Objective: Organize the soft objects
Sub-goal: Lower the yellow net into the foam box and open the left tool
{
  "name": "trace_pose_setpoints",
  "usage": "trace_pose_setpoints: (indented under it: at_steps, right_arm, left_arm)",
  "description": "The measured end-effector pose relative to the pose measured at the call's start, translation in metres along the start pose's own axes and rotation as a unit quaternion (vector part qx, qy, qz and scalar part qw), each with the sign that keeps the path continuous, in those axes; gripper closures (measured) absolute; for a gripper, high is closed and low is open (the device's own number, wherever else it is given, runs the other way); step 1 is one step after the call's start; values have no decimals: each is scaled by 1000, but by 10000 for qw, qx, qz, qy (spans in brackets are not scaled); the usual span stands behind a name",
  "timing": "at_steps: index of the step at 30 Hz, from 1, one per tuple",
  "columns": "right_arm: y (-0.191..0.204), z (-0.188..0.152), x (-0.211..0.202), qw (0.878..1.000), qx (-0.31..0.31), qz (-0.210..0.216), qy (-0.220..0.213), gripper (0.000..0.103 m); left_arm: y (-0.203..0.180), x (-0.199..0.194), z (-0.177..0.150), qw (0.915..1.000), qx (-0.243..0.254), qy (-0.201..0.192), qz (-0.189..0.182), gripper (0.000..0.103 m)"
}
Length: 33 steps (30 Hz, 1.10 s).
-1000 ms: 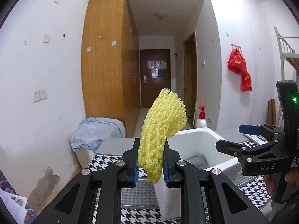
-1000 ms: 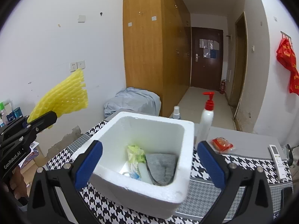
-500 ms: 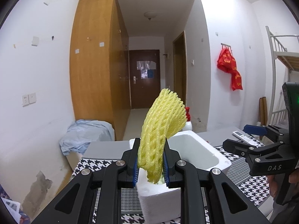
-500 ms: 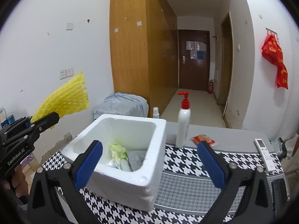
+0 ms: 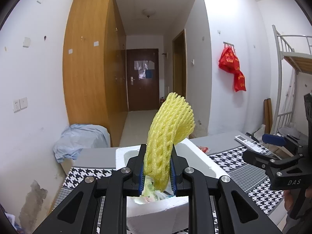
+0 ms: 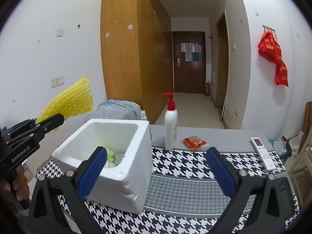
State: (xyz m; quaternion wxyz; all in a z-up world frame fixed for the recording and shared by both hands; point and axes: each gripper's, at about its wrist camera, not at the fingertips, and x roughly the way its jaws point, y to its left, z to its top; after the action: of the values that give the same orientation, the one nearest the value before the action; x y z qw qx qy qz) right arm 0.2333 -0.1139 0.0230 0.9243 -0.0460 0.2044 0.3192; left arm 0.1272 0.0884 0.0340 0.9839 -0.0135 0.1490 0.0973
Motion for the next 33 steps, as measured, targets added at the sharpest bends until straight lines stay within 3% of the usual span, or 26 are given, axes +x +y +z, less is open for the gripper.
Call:
trace_pose_setpoints:
  at_steps: [20,23,25,27,29,33]
  right_arm:
    - [-27,-9,3,9993,159,-306,113,1]
    - [-28,-10,5,9993,137,-319,169,1]
    - [-29,-10,5,9992,127,-340,181,1]
    - [-32,-11,4,9991,161,-355,176,1]
    - [-34,-11,4,9990,189,-375,177,1]
    - [-36,-10,5,9988,212,-396,194,1]
  left_arm:
    - [-4,36,4,9993,-69,366,95,81]
    - [-5,40,3,9989,-82,450,114,78]
    - [-7,41,3,9988,-56,464,138,65]
    - [-7,39,2,9991,-76,407,126,35]
    - [-7,36,1,9993,-72,319,193,15]
    - [-9,33,1,9996,-36,177,235,4]
